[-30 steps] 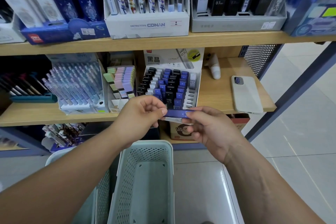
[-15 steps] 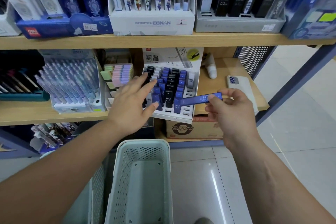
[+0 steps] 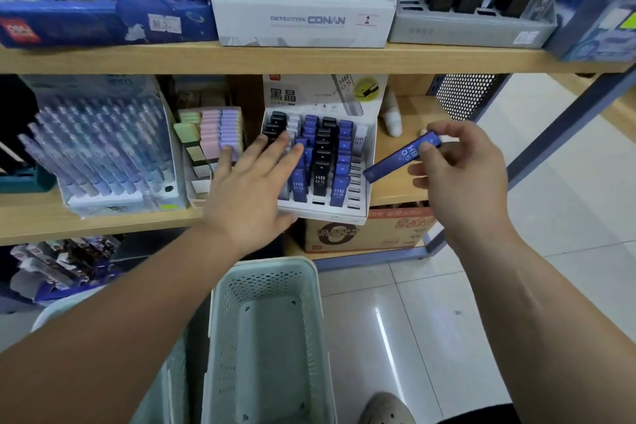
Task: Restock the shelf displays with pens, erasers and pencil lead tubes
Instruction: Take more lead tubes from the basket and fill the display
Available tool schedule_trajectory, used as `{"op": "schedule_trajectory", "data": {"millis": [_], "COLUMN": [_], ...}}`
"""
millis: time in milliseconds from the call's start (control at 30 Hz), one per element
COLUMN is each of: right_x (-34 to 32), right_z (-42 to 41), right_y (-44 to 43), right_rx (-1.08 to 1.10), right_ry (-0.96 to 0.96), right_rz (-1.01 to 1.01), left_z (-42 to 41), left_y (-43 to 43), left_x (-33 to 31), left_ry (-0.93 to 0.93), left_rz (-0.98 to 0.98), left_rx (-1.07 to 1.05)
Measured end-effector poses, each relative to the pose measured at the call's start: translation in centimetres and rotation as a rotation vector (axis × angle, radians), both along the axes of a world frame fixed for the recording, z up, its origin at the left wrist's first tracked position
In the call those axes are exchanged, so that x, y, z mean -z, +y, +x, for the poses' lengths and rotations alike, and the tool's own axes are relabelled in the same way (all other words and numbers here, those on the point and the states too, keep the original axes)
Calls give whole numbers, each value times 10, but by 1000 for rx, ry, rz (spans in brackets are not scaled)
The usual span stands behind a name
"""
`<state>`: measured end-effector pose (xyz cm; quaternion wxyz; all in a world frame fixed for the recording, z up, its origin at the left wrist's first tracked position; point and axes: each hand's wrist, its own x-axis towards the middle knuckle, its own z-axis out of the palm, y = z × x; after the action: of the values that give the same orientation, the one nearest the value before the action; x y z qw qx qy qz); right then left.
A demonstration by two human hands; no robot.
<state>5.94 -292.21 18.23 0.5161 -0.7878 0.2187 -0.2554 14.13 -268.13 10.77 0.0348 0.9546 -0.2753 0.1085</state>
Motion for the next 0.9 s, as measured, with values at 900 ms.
{"op": "schedule_trajectory", "data": {"millis": [900], "right_x": [36], "right_z": [86], "right_y": [-20], "right_rx": [-279], "right_ry": [-6], "right_rz": [-590], "left_z": [-2], "left_y": [-2], "left_x": [13], "left_ry": [-109], "left_rz": [-155], "left_rx": [23]}}
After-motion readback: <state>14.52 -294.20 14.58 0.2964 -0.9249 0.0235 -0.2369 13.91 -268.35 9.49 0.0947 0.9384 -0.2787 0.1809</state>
